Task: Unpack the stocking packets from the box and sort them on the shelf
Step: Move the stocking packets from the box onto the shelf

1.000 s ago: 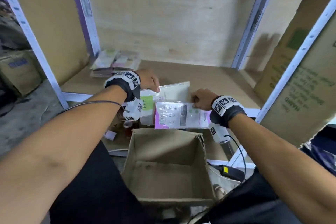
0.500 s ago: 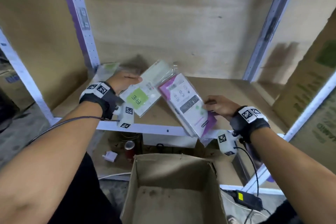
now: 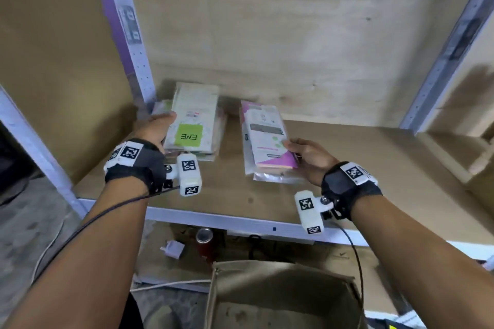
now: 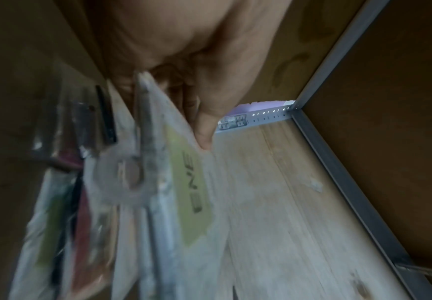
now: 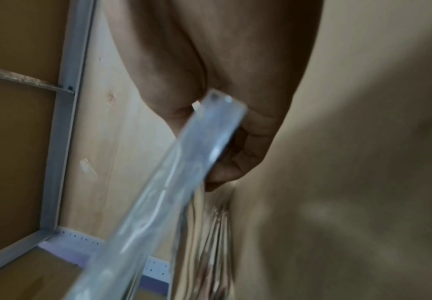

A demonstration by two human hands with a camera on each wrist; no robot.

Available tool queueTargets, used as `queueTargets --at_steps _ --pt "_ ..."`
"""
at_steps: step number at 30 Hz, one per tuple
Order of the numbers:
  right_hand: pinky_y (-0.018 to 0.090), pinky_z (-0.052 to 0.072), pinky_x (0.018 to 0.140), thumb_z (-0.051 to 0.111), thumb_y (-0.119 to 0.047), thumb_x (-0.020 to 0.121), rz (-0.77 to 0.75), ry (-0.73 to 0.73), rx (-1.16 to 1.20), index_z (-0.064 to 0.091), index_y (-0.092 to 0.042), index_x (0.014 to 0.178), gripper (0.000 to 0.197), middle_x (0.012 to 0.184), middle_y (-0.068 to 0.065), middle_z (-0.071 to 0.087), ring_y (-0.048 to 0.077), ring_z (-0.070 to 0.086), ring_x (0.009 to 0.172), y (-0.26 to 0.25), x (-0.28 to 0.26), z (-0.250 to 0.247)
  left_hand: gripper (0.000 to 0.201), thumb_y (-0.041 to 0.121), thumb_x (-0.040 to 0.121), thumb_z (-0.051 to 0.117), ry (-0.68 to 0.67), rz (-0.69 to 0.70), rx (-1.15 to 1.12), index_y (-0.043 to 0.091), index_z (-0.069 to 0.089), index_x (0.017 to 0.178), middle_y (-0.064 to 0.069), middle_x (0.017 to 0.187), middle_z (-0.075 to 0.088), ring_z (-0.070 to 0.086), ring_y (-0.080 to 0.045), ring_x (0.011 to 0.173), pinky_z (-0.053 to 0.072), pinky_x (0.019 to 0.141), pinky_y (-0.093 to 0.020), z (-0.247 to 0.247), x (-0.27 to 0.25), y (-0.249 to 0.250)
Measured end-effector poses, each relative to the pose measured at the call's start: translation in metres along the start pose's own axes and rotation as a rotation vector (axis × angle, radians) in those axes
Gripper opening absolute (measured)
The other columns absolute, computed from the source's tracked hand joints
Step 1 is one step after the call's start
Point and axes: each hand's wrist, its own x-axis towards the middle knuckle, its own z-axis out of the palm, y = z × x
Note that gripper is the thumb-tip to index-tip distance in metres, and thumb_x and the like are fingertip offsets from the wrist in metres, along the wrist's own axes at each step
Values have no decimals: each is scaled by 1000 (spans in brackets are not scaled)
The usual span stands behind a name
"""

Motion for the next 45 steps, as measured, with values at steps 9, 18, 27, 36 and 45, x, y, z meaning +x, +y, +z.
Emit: queueTargets --at_steps 9,18,27,36,45 --pt "46 53 96 56 -6 98 60 -33 11 57 8 125 31 128 25 61 31 60 101 -18 78 82 35 21 91 70 106 127 190 10 68 124 -16 126 68 66 -29 109 51 102 -47 -31 68 11" --pt "18 45 36 53 -5 99 125 -20 -26 60 -4 94 8 50 -1 64 7 57 37 -18 143 116 16 20 93 69 155 38 142 18 71 109 -10 105 72 72 -20 72 59 54 -28 -40 108 -5" --pt "35 59 61 65 -7 92 95 -62 -163 55 -7 91 10 87 10 69 18 66 67 -2 172 132 29 22 82 77 97 -46 263 23 73 110 -15 117 69 67 -40 101 60 63 -47 -38 129 -4" --pt "35 61 60 76 -23 85 -41 -32 -385 52 -24 75 26 76 -5 66 15 70 70 1 169 144 8 30 84 76 59 34 468 23 73 88 9 65 75 71 -8 51 51 45 -17 -35 130 -6" --pt "15 43 42 88 -32 70 -54 -12 -623 43 -24 73 46 74 -8 56 7 55 63 -5 151 156 50 39 89 70 -32 303 640 12 63 131 -7 126 69 65 -26 113 47 106 -44 -54 75 -8"
